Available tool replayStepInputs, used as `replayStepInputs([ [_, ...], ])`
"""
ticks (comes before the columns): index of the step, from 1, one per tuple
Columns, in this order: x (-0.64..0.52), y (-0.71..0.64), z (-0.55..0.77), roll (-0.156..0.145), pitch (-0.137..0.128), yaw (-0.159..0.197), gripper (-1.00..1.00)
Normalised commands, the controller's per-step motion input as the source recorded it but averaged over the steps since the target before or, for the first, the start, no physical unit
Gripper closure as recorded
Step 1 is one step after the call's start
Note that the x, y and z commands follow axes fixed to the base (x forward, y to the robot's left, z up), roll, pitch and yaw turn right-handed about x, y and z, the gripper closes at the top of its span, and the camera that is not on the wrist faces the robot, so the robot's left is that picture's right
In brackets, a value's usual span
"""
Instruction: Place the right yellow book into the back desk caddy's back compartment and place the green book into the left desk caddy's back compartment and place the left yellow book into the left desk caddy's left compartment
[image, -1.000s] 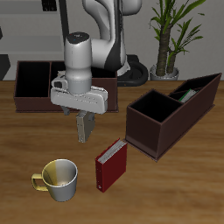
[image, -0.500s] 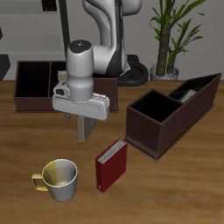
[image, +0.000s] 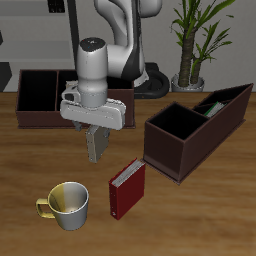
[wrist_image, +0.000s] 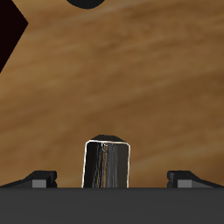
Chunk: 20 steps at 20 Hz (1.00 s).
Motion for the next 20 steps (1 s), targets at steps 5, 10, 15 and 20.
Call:
replayStepInputs([
  [5, 0.14, 0.01, -0.3, 0.031, 0.057, -0.007, -1.0],
  [10, 0.09, 0.06, -0.25, 0.035, 0.046, -0.04, 1.0],
  [15, -0.02, 0.07, -0.04, 0.033, 0.018, -0.018, 1.0],
  [20, -0.05, 0.05, 0.3, 0.015, -0.029, -0.041, 1.0],
])
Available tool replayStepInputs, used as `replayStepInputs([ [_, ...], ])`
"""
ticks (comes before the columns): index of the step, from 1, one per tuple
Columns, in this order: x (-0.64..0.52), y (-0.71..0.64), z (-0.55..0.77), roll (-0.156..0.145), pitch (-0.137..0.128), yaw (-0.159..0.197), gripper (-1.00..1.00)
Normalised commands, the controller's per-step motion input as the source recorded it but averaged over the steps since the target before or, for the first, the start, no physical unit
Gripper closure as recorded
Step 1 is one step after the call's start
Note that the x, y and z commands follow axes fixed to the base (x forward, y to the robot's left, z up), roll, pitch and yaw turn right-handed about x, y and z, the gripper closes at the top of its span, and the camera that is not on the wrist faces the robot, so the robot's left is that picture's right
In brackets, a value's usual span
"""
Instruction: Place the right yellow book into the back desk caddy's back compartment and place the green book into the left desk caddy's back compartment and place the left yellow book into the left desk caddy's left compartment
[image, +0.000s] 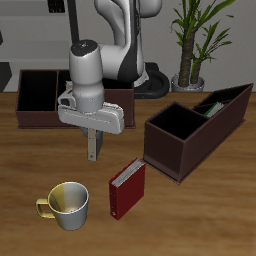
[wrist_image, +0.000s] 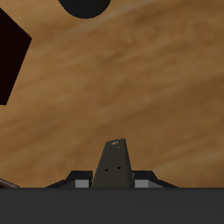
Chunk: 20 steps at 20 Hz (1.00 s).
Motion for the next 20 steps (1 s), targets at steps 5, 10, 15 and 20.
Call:
replayStepInputs([
  [5, -0.23, -0.06, 0.66, -0.022, -0.092, -0.04, 1.0],
  [10, -0.29, -0.04, 0.68, -0.015, -0.066, -0.066, 1.0],
  [15, -0.55, 0.15, 0.63, -0.073, -0.153, -0.069, 1.0],
  [20, -0.47, 0.35, 0.14, -0.008, -0.07, -0.055, 1.0],
])
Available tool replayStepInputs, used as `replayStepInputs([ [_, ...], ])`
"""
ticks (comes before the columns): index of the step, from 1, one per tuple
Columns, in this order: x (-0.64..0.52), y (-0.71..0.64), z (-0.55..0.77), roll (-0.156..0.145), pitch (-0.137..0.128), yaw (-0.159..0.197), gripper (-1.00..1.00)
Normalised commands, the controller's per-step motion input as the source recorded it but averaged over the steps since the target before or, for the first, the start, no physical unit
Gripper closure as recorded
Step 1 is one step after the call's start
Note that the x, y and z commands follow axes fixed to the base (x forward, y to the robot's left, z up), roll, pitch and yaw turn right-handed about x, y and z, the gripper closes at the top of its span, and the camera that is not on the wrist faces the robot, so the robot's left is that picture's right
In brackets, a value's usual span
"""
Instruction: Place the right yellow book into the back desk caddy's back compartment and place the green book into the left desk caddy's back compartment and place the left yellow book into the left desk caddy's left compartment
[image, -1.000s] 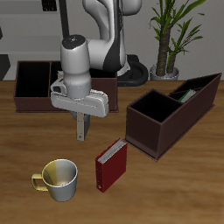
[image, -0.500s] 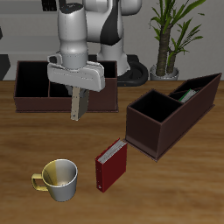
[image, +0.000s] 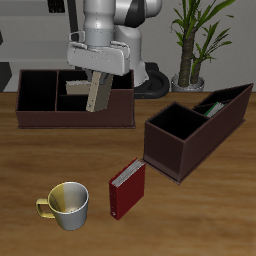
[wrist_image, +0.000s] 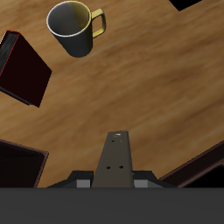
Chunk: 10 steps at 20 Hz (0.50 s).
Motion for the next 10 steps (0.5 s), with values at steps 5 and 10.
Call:
replayStepInputs([
  [5, -0.81, 0.68, 0.16, 0.066, -0.106, -0.068, 1.0],
  [10, -0.46, 0.41, 0.12, 0.105, -0.054, -0.044, 1.0],
])
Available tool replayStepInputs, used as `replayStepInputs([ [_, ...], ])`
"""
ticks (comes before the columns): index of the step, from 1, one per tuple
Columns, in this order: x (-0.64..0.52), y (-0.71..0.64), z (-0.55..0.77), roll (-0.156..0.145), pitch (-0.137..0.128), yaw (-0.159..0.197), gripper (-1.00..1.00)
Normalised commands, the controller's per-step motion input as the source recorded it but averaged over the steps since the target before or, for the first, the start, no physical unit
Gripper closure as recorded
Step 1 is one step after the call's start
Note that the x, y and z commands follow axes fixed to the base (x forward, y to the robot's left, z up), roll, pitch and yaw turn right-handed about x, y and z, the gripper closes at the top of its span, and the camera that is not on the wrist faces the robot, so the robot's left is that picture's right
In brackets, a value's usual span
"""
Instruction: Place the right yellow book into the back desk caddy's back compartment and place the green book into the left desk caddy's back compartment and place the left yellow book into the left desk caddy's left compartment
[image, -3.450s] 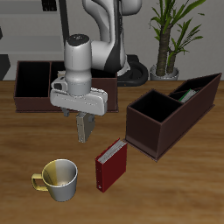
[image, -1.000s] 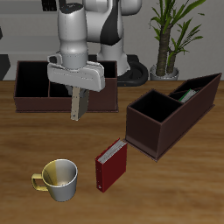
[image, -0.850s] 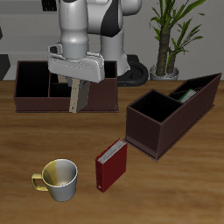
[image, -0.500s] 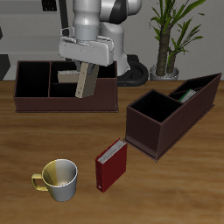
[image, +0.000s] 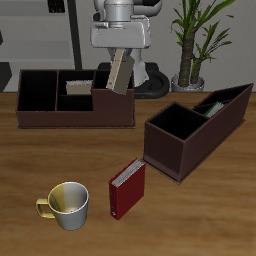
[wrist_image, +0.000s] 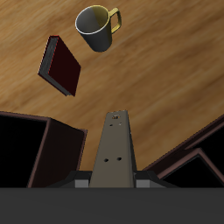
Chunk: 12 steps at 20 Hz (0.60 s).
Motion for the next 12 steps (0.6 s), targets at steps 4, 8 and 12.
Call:
replayStepInputs([
  [4, -0.55, 0.32, 0.03, 0.004, -0.035, -0.023, 1.0],
  [8, -0.59, 0.43, 0.04, 0.127, -0.068, 0.03, 1.0],
  [12, -0.35, 0.24, 0.11, 0.059, -0.016, -0.03, 1.0],
])
